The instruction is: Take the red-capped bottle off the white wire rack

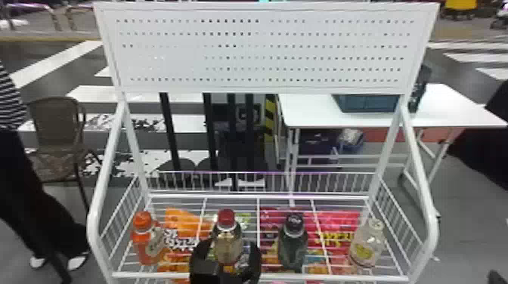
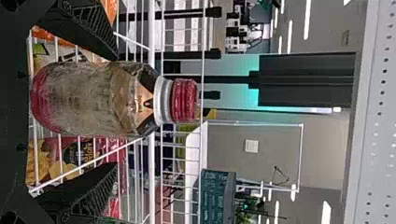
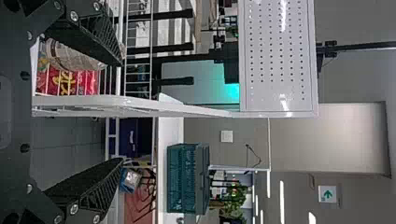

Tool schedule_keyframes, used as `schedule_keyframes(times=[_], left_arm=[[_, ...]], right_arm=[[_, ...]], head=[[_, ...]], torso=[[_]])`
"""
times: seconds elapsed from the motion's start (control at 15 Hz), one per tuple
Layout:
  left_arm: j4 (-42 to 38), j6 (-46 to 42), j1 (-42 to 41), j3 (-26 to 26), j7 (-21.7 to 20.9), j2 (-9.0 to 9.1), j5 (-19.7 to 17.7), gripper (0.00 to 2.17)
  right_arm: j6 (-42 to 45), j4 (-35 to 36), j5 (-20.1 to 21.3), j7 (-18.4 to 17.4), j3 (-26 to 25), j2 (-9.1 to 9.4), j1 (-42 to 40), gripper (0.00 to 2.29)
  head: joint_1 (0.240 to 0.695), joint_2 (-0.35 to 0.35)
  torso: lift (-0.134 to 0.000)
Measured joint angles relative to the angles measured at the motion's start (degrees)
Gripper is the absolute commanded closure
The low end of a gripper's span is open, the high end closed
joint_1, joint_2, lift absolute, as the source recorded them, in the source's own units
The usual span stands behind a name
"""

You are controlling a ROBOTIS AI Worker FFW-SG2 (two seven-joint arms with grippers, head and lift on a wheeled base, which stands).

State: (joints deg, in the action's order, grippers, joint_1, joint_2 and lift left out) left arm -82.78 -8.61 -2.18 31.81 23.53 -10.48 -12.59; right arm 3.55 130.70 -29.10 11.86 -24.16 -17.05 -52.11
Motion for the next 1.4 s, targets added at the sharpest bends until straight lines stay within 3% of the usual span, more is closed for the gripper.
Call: schedule_keyframes(times=[0.07, 0.13, 0.2, 0.33, 0.4, 0.67, 0.93, 1.2, 1.4], left_arm=[[1.25, 0.08, 0.90, 0.34, 0.00, 0.29, -0.24, 0.10], [2.36, 0.07, 1.68, 0.62, 0.05, 0.51, -0.41, 0.26], [3.16, 0.02, 2.13, 0.74, 0.30, 0.61, -0.50, 0.58], [4.57, -0.17, 2.81, 0.80, 1.37, 0.70, -0.80, 1.54], [4.66, -0.26, 2.86, 0.80, 2.76, 0.67, -0.96, 1.76], [0.44, -0.58, 0.60, 0.68, 4.96, -0.59, -0.89, 1.77], [-13.91, 2.22, -6.67, -1.46, 5.38, -3.53, 0.86, 1.77], [-33.49, 11.86, -18.51, -10.45, 3.93, -7.90, 4.09, 1.77], [-42.55, 13.33, -26.90, -19.09, 1.57, -8.93, 4.40, 1.77]], right_arm=[[0.00, -0.02, 0.00, 0.00, -0.19, 0.00, -0.08, 0.17], [0.00, -0.05, 0.00, 0.00, -0.44, 0.00, -0.19, 0.17], [0.00, -0.10, -0.08, 0.02, -0.72, 0.00, -0.31, 0.17], [0.00, -0.11, -0.35, 0.09, -1.39, 0.00, -0.59, 0.17], [0.00, -0.07, -0.50, 0.09, -1.63, 0.00, -0.67, 0.17], [-0.01, 0.09, -0.54, 0.09, -1.59, 0.22, -0.67, 0.17], [0.00, 0.45, -0.34, 0.13, -1.28, 0.44, -0.58, 0.17], [0.00, 0.35, -0.03, 0.18, -0.85, 0.61, -0.30, 0.17], [0.00, 0.26, 0.30, 0.18, 0.16, 0.56, 0.16, 0.17]], head=[[0.499, 0.000], [0.499, 0.000], [0.499, 0.000], [0.499, 0.000], [0.499, 0.000], [0.499, 0.000], [0.499, 0.000], [0.499, 0.000], [0.499, 0.000]], torso=[[0.000], [0.000], [0.000], [0.000], [0.000], [0.000], [0.000], [0.000], [0.000]])
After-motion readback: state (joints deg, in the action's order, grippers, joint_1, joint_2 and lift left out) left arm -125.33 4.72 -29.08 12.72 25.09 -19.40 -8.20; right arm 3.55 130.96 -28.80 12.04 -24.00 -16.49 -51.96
